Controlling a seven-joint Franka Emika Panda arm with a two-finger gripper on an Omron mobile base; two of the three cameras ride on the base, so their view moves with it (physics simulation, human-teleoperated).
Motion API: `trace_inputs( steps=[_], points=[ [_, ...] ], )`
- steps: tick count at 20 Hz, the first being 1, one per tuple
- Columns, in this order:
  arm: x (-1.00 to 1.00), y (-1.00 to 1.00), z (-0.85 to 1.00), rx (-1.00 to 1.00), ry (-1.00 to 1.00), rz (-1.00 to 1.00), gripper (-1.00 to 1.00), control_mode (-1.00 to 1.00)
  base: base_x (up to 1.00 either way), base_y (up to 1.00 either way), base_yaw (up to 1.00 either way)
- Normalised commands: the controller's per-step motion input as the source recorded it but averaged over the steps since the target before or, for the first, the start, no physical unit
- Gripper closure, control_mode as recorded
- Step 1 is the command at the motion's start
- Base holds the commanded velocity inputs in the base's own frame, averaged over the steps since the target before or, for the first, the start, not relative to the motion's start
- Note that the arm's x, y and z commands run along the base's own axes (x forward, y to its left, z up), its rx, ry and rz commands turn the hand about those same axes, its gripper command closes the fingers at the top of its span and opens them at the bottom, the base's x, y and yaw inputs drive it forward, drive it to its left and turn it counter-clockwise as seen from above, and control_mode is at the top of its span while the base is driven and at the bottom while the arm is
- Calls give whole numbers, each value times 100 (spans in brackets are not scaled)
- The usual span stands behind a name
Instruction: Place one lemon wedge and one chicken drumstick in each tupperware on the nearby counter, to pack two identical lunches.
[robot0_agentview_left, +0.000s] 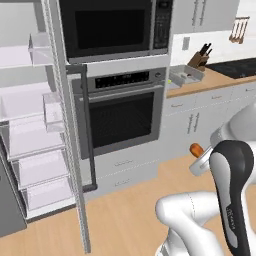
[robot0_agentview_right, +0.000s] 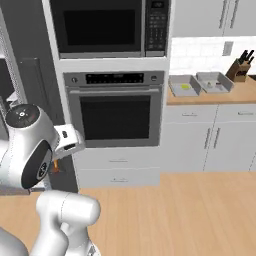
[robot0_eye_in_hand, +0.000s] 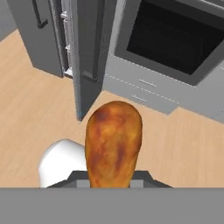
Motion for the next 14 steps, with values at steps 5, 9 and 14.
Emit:
trace_inputs(
  steps=[5,9,14],
  points=[
    [0,0,0,0,0,0,100,100,70,-100,-17],
    [0,0,0,0,0,0,100,100,95,-100,-9],
    [0,0,0,0,0,0,100,100,100,-97,-2]
  ],
)
